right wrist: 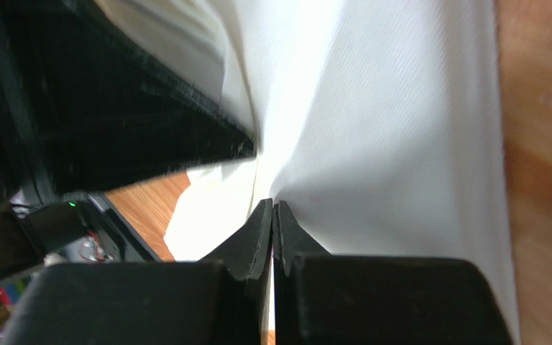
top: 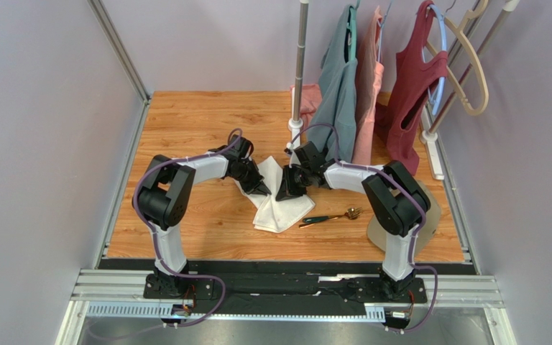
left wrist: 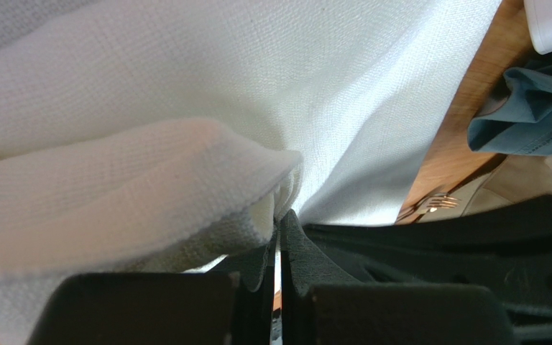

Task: Fold the napkin into a case and place the utensils inside
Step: Fold the lower triangle-folded napkin at the center of the board.

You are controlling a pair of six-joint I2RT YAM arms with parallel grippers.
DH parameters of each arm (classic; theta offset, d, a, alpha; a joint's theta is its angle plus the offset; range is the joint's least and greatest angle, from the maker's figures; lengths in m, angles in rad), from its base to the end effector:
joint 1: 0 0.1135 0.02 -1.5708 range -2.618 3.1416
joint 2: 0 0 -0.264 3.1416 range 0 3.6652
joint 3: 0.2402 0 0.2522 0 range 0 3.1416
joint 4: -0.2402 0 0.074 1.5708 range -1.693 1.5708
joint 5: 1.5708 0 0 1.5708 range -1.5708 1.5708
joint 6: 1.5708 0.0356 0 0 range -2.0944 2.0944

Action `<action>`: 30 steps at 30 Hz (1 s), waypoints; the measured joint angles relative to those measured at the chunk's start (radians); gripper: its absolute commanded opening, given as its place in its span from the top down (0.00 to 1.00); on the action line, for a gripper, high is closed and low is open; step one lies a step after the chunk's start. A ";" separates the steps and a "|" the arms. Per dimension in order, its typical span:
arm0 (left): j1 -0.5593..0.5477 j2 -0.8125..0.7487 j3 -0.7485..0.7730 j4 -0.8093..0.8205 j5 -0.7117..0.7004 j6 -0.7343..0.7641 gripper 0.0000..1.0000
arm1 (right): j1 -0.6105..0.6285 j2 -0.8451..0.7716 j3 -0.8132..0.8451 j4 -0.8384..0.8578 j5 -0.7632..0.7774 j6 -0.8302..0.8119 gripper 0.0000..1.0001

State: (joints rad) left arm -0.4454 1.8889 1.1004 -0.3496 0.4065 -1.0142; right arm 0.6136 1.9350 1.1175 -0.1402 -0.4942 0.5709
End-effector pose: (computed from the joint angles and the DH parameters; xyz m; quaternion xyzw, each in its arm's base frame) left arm 0.3211 -0.1689 0.1359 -0.2268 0.9303 -0.2871 0.0253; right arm 0.3058 0.2361 0.1364 -0.0935 0.9226 0.3568 0.1126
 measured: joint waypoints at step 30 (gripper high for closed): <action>0.002 0.034 -0.002 0.064 0.080 0.006 1.00 | 0.647 -0.195 -0.171 0.017 0.834 -0.832 0.28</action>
State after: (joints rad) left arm -0.4435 1.9228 1.0985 -0.2852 0.4866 -1.0077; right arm 1.2606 1.7401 0.9470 -0.1230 0.3397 -0.2615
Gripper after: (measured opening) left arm 0.017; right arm 0.742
